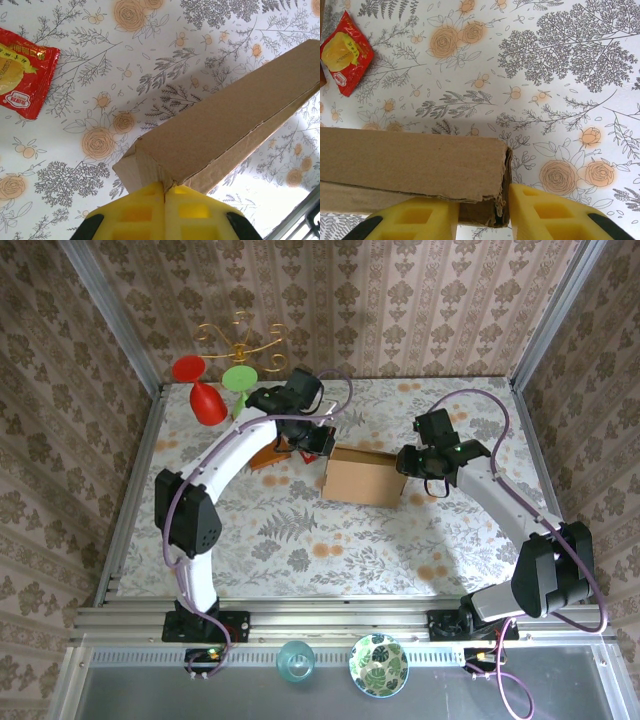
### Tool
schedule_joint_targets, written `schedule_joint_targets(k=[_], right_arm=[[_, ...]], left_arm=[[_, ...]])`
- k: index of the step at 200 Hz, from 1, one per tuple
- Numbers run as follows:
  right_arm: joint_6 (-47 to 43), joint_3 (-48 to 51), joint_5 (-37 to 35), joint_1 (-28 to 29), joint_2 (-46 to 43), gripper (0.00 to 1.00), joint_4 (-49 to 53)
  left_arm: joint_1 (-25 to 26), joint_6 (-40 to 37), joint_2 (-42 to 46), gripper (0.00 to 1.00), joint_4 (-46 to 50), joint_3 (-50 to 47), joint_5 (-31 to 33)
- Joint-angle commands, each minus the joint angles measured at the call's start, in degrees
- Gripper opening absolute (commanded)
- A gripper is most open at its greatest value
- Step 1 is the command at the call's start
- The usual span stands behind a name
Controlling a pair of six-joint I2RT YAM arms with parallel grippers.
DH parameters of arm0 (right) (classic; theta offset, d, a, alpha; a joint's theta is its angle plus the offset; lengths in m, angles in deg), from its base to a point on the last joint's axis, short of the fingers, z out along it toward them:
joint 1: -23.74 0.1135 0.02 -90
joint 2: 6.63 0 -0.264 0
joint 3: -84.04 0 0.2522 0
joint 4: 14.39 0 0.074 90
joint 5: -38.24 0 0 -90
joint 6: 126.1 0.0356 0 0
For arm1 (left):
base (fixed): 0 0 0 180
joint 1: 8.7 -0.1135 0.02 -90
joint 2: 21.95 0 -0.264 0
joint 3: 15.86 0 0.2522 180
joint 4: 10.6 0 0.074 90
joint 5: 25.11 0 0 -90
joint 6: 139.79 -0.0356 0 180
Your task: Fold the paper box
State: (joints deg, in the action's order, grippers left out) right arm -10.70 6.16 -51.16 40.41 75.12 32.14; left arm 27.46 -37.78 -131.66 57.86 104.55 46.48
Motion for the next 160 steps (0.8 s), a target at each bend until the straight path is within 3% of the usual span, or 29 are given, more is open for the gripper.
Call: schedule_joint_targets(k=[1,160], right_arm=[[-1.6,0.7,-1.7,1.4,1.8,0.34,4.0],[-4.1,-0.7,-7.4,6.3,4.0,0.32,5.9]], left_arm=[[-0.1,1.8,-0.9,0.07,1.9,2.8,-2.2],[-0.6,3.5,-2.4,0.07,4.6,6.3,-3.7]])
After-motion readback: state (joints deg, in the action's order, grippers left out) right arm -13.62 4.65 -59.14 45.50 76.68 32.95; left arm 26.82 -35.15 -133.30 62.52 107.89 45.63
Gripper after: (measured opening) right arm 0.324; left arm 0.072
